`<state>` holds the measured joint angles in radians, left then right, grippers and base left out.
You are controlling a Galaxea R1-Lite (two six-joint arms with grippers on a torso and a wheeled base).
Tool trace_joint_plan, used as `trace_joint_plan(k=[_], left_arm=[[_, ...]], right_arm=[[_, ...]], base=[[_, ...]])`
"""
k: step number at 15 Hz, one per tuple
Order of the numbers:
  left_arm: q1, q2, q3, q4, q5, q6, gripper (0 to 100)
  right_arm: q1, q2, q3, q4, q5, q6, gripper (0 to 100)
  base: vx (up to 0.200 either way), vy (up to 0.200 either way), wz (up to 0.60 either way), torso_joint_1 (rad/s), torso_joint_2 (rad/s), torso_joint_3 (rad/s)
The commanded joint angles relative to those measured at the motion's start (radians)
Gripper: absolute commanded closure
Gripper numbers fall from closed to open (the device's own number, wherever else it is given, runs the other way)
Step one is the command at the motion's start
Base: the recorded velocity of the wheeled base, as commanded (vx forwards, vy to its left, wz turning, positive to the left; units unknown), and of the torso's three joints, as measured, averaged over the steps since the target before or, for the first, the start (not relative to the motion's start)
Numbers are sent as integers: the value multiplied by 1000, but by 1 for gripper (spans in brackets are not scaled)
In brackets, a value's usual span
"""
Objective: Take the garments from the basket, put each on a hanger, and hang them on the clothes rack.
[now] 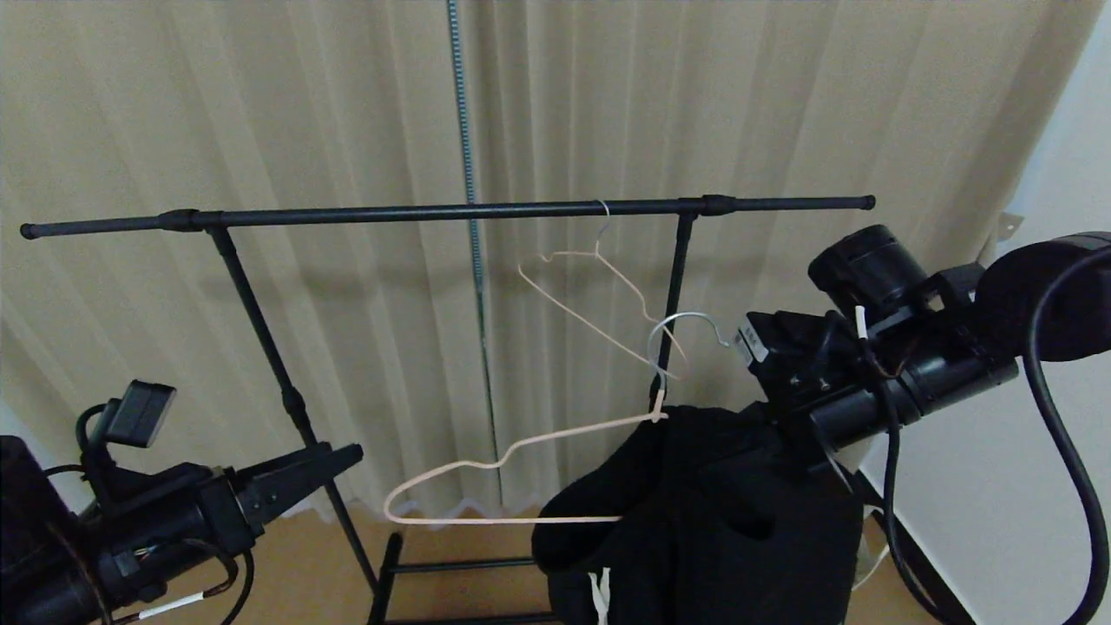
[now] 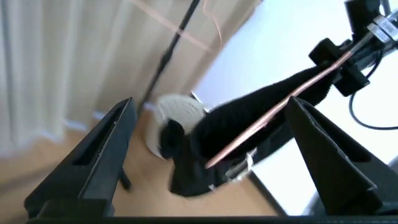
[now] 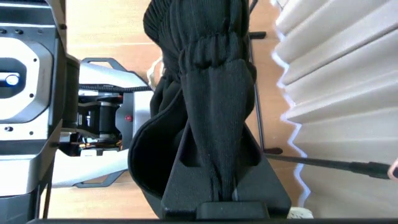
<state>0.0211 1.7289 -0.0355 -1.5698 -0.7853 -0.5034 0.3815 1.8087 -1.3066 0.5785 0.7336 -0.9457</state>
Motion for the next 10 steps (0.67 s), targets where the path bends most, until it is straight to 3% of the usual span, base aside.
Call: trace_joint_plan(k=[1, 7, 10], left_arm=[[3, 179, -58, -1, -49, -20, 0], [-104, 287, -96, -1, -45, -18, 0], [-236, 307, -96, -1, -43, 5, 0]], right_arm=[[2, -40, 7, 0, 21, -1, 100], [40, -115, 76, -31, 47, 1, 100], [42, -114, 95, -82, 49, 7, 100]], base=[[0, 0, 0, 0, 0, 0], [0, 0, 0, 0, 0, 0], [0, 0, 0, 0, 0, 0]])
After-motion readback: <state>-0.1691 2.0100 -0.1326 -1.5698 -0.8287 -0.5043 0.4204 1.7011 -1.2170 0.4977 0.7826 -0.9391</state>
